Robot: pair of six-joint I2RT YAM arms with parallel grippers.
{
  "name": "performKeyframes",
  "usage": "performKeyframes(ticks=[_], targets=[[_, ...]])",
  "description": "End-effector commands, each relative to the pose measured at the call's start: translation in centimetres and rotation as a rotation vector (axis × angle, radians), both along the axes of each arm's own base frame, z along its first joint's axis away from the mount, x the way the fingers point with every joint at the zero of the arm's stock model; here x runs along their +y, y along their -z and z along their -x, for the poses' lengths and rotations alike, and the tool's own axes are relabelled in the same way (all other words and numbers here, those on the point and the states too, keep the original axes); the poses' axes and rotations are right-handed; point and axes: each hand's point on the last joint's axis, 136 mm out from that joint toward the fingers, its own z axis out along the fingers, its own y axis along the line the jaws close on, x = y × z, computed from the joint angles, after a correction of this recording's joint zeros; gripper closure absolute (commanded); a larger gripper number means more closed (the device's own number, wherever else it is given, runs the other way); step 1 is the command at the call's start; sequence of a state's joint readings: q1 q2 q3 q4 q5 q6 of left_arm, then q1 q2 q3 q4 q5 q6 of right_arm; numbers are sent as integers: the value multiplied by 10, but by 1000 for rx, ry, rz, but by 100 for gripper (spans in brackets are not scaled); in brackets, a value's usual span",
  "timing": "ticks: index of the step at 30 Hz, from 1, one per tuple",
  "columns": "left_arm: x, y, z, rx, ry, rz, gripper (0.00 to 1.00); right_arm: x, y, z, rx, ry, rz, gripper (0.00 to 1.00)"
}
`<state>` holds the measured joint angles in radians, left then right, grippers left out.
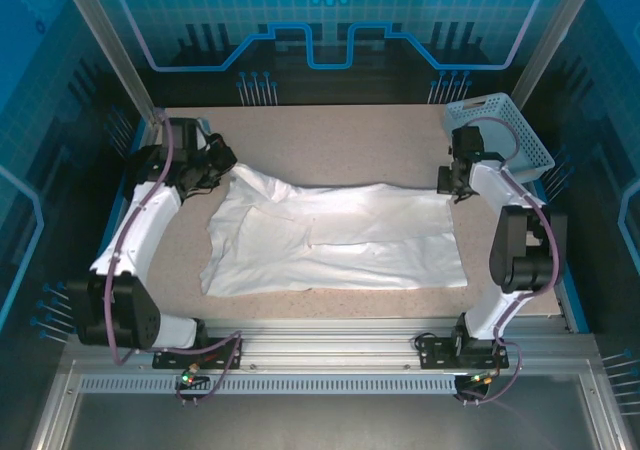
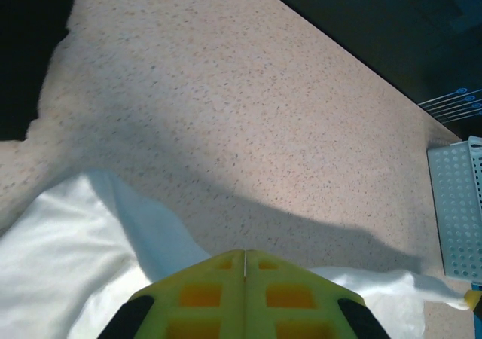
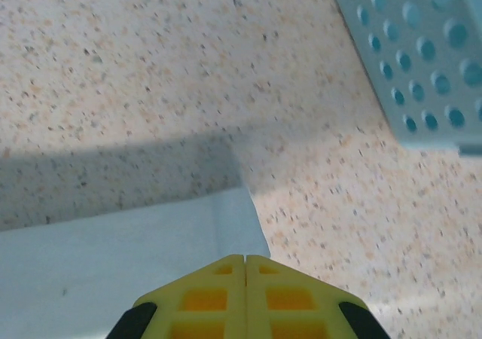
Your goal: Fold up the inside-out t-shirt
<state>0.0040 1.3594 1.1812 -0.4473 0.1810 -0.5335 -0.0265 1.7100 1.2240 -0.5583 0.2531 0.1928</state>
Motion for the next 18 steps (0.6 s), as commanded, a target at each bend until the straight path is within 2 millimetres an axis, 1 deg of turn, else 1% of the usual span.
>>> performKeyframes(ticks=[1, 5, 8, 10, 13, 18], targets=[[1, 9, 25, 59, -7, 37, 100, -7, -11, 16, -28, 74, -16, 100], [3, 22, 49, 107, 9, 30, 100, -13, -4, 37, 19, 92, 15, 100], [5, 35, 63, 143, 15, 22, 100, -14, 3, 47, 51, 93, 20, 100], [5, 44, 70, 171, 25, 20, 100, -13, 8, 53, 71, 97, 17, 100], [10, 54, 80, 203, 17, 13, 100, -13, 14, 64, 94, 110, 13, 100], [15, 63, 95, 232, 10, 10, 100, -13, 23, 83, 131, 130, 9, 100]])
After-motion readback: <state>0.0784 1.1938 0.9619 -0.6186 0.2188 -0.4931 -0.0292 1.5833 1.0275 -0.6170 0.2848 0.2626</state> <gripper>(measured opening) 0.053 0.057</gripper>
